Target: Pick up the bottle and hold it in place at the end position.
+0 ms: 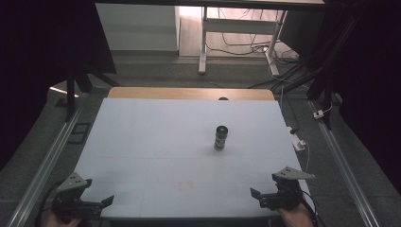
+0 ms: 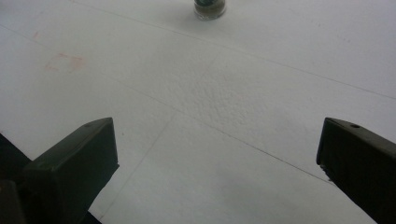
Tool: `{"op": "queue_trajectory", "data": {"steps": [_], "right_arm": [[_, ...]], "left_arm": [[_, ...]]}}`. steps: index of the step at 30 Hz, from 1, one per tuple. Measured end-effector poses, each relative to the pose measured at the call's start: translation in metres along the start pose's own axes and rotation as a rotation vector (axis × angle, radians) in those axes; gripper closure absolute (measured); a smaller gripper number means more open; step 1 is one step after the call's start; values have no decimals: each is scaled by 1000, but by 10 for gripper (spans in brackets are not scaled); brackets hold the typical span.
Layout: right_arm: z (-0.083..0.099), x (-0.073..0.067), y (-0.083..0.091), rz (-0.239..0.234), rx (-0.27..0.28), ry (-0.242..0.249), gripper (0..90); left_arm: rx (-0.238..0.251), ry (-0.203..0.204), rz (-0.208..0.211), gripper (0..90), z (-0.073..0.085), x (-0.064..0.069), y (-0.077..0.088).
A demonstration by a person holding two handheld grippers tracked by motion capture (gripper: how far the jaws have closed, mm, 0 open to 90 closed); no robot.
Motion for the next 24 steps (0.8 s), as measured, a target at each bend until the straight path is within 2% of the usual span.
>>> {"op": "queue_trajectory", "data": {"steps": [13,24], "right_arm": [[-7,-7,-3,-22,19,36,0],[-12,-9,-6,-36,40,45,0]], "left_arm": [[-4,4,0,0,0,0,-1],[-9,2,-1,0,-1,-1,-1]]}}
Point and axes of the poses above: each handheld gripper's, and its own axes: y roughly backward along the jaws, z roughly out of its underside, x roughly to its right, the point moved 1 cm from there along -y, roughly forward along the jaws, and after that the axes turned 15 degrees about z, right-handed, at the moved point
